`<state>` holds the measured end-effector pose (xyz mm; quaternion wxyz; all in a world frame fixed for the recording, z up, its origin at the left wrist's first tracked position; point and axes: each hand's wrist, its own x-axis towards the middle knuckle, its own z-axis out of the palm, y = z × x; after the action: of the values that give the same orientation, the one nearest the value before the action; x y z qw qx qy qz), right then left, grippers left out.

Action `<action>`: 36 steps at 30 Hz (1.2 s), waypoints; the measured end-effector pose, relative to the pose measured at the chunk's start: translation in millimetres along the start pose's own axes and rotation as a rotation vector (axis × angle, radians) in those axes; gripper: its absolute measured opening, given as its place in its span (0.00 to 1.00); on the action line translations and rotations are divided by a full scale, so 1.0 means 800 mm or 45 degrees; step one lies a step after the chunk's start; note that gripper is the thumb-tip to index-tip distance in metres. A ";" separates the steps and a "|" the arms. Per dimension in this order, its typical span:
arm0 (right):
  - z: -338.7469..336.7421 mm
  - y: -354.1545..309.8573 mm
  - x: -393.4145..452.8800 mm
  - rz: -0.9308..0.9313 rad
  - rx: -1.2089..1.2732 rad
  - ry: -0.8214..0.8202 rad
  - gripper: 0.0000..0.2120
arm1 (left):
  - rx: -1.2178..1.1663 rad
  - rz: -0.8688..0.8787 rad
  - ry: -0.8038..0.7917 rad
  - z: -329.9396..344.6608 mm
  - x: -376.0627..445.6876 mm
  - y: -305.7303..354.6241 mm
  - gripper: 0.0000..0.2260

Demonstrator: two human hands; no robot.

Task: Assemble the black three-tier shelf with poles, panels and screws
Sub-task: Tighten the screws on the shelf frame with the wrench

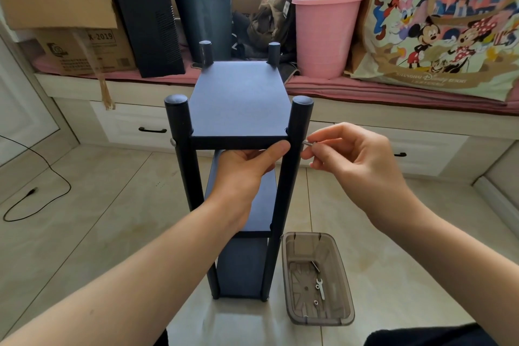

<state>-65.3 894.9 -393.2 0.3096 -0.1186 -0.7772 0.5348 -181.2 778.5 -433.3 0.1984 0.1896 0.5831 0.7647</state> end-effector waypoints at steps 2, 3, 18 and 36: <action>-0.001 -0.001 0.000 0.037 0.062 -0.017 0.04 | 0.000 -0.014 0.007 0.000 0.001 0.000 0.13; -0.001 -0.001 -0.001 0.023 0.045 -0.023 0.04 | 0.003 -0.019 0.014 0.000 0.001 0.000 0.12; -0.001 0.000 0.001 0.013 0.029 -0.020 0.05 | -0.005 -0.020 0.014 0.001 0.000 0.000 0.14; 0.000 0.000 0.000 -0.116 -0.191 -0.004 0.05 | -0.028 -0.022 0.005 0.000 0.000 -0.002 0.14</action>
<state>-65.1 895.0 -392.8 0.3228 -0.1051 -0.8202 0.4605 -181.0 779.0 -434.5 0.2059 0.1811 0.5767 0.7696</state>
